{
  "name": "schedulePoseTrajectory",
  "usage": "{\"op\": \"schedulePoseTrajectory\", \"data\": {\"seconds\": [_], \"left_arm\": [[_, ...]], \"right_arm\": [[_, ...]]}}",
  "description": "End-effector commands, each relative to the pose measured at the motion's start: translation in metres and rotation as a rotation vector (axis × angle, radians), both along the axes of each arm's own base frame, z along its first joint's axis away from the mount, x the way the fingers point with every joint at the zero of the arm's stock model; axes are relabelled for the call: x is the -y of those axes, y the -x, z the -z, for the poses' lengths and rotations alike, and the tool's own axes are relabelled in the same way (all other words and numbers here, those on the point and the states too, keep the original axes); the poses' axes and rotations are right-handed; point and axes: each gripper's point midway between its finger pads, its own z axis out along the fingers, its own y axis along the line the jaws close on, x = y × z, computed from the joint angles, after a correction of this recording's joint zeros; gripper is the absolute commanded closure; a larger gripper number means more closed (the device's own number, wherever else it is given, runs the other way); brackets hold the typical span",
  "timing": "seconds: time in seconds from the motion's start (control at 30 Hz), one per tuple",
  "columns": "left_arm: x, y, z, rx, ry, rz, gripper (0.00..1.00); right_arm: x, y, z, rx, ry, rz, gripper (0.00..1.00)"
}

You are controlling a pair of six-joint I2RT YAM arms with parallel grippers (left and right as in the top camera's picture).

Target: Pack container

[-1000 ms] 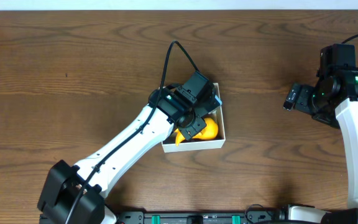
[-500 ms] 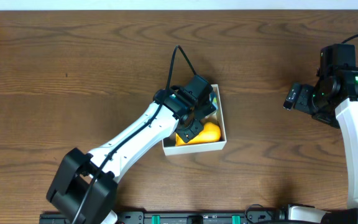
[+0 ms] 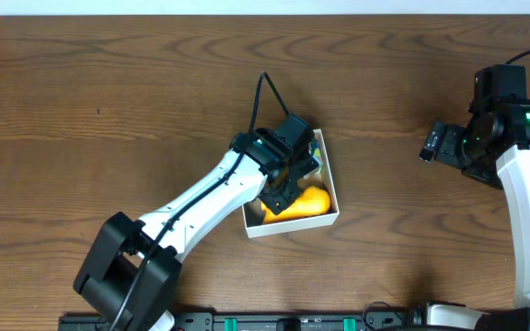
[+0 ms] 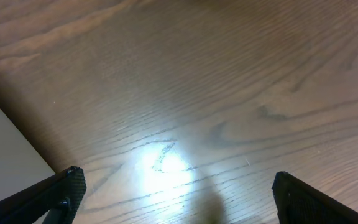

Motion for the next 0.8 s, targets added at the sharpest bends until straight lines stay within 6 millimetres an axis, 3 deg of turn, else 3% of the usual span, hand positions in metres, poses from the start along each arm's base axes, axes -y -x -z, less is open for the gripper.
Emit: {"op": "schedulePoseTrajectory", "data": {"seconds": [0.0,0.03,0.1,0.2,0.27,0.43,0.67,0.77], "left_arm": [[-0.004,-0.002,-0.013,0.008,0.015,-0.020,0.91],[-0.004,-0.004,-0.019,0.019,0.024,-0.022,0.85],[-0.004,-0.006,-0.036,0.052,0.051,-0.025,0.56],[-0.006,-0.008,-0.062,0.129,0.086,-0.029,0.54],[-0.011,-0.010,-0.079,0.184,0.101,-0.037,0.44],[-0.011,-0.009,-0.100,0.232,0.150,-0.054,0.43],[0.001,-0.003,-0.082,0.139,0.174,-0.045,0.44],[0.005,-0.002,-0.070,0.103,0.163,-0.040,0.52]], "right_arm": [[0.001,0.001,0.001,-0.003,-0.001,-0.008,0.01],[0.001,0.001,0.001,-0.003,-0.001,-0.008,0.01],[0.001,0.001,0.001,-0.003,-0.001,-0.008,0.01],[0.001,0.001,0.001,-0.003,-0.001,-0.008,0.01],[0.001,0.001,0.001,-0.003,-0.001,-0.008,0.01],[0.001,0.000,0.001,-0.002,-0.001,-0.008,0.01],[0.001,0.000,0.001,-0.001,-0.001,-0.007,0.01],[0.001,0.000,0.001,-0.001,-0.001,-0.007,0.01]]}}
